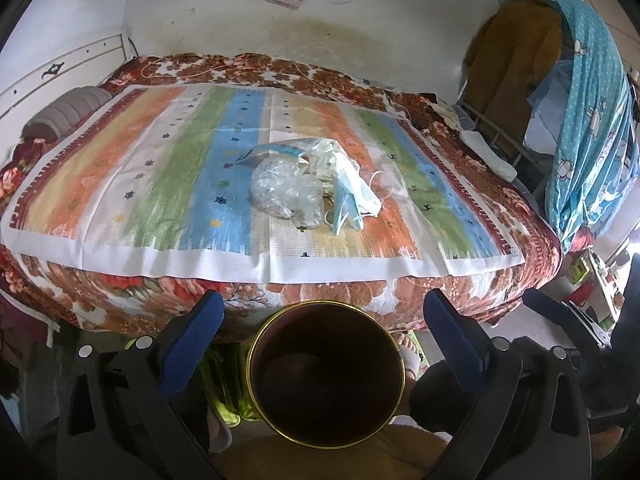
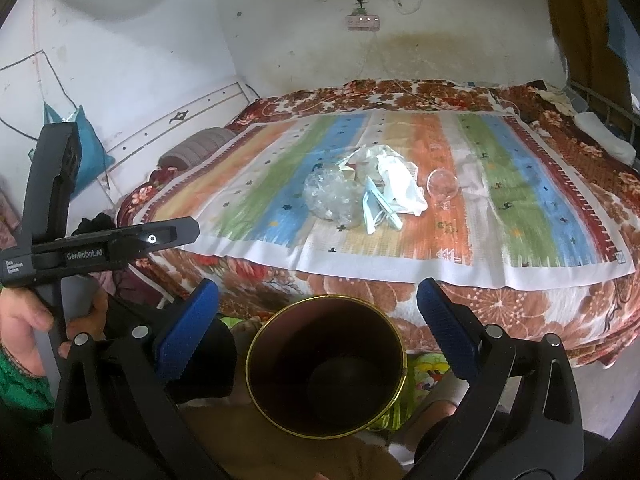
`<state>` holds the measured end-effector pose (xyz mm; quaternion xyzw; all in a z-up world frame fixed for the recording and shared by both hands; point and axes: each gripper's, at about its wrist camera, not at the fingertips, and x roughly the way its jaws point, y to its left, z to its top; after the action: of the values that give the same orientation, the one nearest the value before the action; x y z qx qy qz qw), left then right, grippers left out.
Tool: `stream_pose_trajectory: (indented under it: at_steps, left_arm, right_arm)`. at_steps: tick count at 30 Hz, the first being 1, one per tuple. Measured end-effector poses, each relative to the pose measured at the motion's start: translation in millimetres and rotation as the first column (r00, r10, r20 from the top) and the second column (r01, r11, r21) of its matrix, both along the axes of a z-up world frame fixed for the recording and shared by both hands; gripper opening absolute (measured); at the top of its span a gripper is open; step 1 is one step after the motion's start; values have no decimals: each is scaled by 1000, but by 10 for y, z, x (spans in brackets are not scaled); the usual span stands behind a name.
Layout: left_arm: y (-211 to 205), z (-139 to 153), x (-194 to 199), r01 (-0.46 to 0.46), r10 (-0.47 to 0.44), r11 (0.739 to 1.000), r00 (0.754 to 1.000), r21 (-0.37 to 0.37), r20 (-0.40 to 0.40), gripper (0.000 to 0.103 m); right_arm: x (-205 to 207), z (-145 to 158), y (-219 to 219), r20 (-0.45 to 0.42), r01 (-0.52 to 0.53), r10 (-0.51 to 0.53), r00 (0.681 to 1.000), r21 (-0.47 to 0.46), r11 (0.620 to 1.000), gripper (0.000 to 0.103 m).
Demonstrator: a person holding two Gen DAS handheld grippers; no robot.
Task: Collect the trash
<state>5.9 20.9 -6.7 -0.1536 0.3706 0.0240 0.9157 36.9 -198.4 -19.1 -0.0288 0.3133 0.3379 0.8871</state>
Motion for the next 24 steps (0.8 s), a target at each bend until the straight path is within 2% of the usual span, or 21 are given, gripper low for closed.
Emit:
stream_pose_trajectory:
  at_steps: [13, 24]
  left_arm:
    - [42, 33, 1, -16, 16, 999, 1000, -31, 10, 97]
    - [173, 52, 83, -37, 38, 995, 999, -91, 7, 97]
  right_arm:
    - [6, 34, -8, -7, 0, 0, 1000, 12, 1000, 94]
    - [54, 53, -1, 5, 19, -19, 1000, -7, 1000, 94]
